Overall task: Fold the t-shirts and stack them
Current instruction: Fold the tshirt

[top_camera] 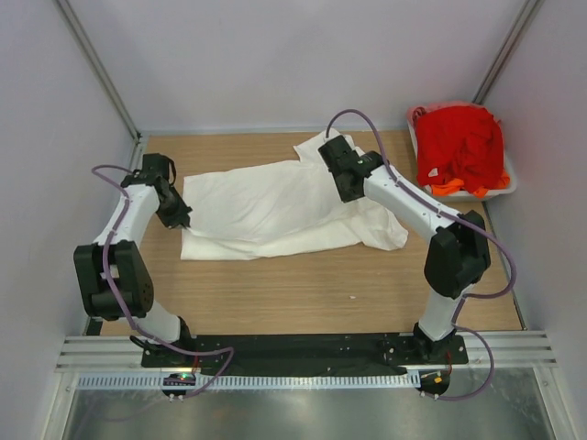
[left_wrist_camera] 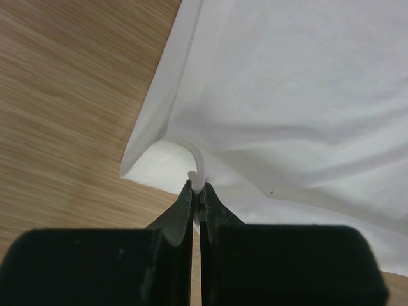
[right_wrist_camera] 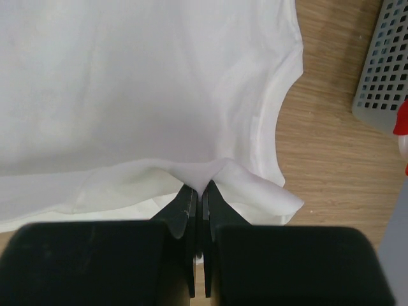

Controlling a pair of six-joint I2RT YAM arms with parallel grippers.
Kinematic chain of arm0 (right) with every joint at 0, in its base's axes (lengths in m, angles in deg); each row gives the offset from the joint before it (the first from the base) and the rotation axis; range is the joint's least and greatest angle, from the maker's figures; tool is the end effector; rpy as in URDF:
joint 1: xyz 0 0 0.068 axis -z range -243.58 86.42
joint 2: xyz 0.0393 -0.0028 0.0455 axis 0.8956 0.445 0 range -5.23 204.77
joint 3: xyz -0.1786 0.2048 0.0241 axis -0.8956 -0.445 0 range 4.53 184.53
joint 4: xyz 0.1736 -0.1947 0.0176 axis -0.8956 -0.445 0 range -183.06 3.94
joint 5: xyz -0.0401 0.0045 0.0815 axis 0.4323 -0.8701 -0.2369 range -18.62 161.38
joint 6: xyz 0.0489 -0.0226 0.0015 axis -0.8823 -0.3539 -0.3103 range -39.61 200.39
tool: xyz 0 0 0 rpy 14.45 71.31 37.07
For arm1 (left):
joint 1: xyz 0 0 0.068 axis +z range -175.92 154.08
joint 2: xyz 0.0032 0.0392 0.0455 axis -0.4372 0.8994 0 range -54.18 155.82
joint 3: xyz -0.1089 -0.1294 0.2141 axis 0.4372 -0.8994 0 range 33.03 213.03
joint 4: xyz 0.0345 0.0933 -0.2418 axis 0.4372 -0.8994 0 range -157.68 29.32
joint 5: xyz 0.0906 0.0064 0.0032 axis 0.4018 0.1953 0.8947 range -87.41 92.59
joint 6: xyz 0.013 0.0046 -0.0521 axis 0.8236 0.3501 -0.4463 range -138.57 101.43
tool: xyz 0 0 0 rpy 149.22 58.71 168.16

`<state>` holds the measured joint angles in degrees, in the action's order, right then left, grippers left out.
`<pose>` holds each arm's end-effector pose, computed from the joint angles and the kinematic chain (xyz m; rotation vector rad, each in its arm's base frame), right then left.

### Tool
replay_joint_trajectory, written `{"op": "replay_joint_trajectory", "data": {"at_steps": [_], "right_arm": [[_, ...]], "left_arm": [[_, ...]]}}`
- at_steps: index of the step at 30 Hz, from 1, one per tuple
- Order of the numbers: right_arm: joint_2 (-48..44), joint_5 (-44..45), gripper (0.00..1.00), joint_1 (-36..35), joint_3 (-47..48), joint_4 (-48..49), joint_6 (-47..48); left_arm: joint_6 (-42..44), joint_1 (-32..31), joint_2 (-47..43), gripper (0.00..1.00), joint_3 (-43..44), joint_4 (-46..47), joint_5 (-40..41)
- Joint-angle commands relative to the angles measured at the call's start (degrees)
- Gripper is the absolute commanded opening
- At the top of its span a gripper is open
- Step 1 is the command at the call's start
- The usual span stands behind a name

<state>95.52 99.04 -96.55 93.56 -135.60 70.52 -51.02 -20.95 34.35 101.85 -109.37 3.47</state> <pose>0.3212 0.1887 0.2894 -0.3440 2.4668 -0.3373 0.3033 0.0271 0.2494 -0.8926 2.6222 -0.1046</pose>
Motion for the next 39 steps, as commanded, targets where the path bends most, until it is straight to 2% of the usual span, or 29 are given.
{"op": "replay_joint_trajectory", "data": {"at_steps": [1,7,9,12,13,14,16,17,19,21,23,24,28,30,34,39], "right_arm": [[3.2,-0.8,0.01,1.6,5.0,2.3,4.8],[10.5,-0.2,0.01,3.4,11.2,2.4,7.8],[12.4,-0.1,0.07,3.5,13.8,1.8,9.1],[15.6,0.6,0.27,4.0,15.4,3.7,12.0],[16.7,1.2,0.48,4.4,17.2,3.9,12.4],[18.8,3.6,0.63,4.7,18.4,4.6,12.6],[21.4,6.0,0.83,5.3,21.3,4.6,12.8],[23.3,8.0,0.87,5.6,24.6,4.2,12.8],[24.1,10.5,0.9,5.7,27.3,2.8,11.5],[21.7,11.5,0.91,5.8,27.2,2.2,10.1],[17.6,10.8,0.92,5.8,20.7,4.4,5.8],[12.5,9.3,0.92,5.8,17.7,5.6,4.4],[0.2,0.3,0.94,6.2,-3.7,13.5,-4.0],[-5.4,-5.2,0.94,6.9,-13.2,17.3,-8.0],[-10.6,-12.1,0.94,9.2,-25.4,23.1,-11.7],[-11.4,-13.2,0.93,11.9,-31.5,24.1,-13.6]], "left_arm": [[1.4,0.7,2.5,0.0,4.0,2.1,-0.5],[1.7,1.7,7.8,0.0,7.6,1.8,-2.0],[1.9,2.1,9.8,0.0,8.8,1.7,-2.0],[2.0,2.9,13.4,0.0,10.5,1.0,-1.9],[2.2,3.2,14.3,0.0,10.9,1.0,-3.2],[2.4,4.1,15.5,0.1,12.5,0.6,-4.2],[2.7,4.7,19.0,0.31,15.1,-1.7,-5.4],[3.6,4.8,19.6,0.52,17.5,-2.5,-5.4],[3.7,4.8,17.2,0.65,17.8,-2.3,-4.9],[3.1,4.7,13.9,0.84,15.1,-1.2,-3.4],[2.7,4.3,7.6,0.95,11.1,0.4,-2.8],[2.0,4.2,5.2,1.0,9.6,1.0,-2.6],[-0.9,2.8,-4.6,1.0,-0.5,5.9,-6.0],[-2.8,2.7,-8.5,0.9,-8.7,9.5,-8.9],[-6.7,2.3,-12.8,0.89,-18.0,16.2,-10.9],[-10.8,2.1,-13.4,0.9,-25.0,21.1,-10.9]]}}
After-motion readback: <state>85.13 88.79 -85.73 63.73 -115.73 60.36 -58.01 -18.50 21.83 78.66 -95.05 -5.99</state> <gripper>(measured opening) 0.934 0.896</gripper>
